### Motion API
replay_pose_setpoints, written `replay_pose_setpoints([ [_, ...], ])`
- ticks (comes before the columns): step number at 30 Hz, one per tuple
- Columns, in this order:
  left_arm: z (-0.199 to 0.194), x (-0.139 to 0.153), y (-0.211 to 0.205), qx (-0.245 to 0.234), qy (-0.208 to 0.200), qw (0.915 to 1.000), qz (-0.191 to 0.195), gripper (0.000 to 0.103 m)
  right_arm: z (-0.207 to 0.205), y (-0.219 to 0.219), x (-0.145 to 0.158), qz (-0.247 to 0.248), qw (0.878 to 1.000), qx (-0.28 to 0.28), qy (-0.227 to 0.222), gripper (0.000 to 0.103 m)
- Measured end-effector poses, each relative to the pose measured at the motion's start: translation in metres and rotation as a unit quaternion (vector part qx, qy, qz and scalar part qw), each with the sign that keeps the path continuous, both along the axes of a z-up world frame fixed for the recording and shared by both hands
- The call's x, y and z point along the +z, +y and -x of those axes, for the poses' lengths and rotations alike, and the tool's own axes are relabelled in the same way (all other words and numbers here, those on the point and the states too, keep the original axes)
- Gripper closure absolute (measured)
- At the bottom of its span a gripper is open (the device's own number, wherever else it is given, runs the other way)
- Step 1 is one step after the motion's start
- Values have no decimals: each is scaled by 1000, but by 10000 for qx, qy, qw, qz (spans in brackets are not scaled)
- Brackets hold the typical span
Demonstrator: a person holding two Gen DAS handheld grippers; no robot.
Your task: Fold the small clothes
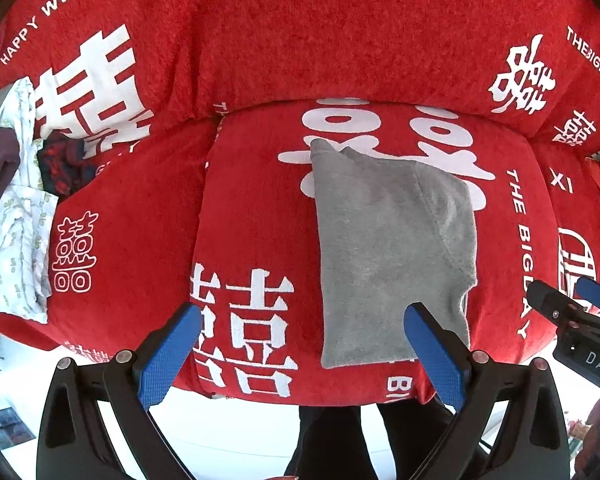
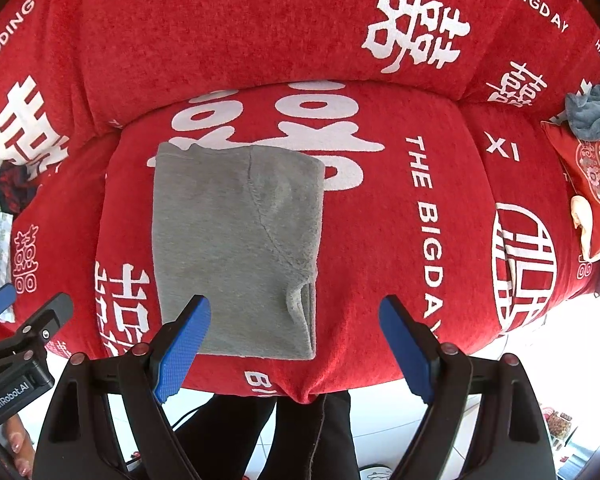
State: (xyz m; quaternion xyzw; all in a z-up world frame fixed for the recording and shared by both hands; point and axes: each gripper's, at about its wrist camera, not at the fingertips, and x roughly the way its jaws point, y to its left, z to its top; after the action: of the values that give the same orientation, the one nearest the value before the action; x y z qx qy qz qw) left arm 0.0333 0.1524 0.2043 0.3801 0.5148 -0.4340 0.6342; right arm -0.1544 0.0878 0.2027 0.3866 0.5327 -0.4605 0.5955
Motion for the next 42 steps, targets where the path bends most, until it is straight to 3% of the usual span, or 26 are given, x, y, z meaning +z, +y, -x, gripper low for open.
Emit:
replay_pose_setpoints([
  [42,-4,0,1,123,-42,9999,-31,2,-1,-3,3,51,10000,77,34,15],
])
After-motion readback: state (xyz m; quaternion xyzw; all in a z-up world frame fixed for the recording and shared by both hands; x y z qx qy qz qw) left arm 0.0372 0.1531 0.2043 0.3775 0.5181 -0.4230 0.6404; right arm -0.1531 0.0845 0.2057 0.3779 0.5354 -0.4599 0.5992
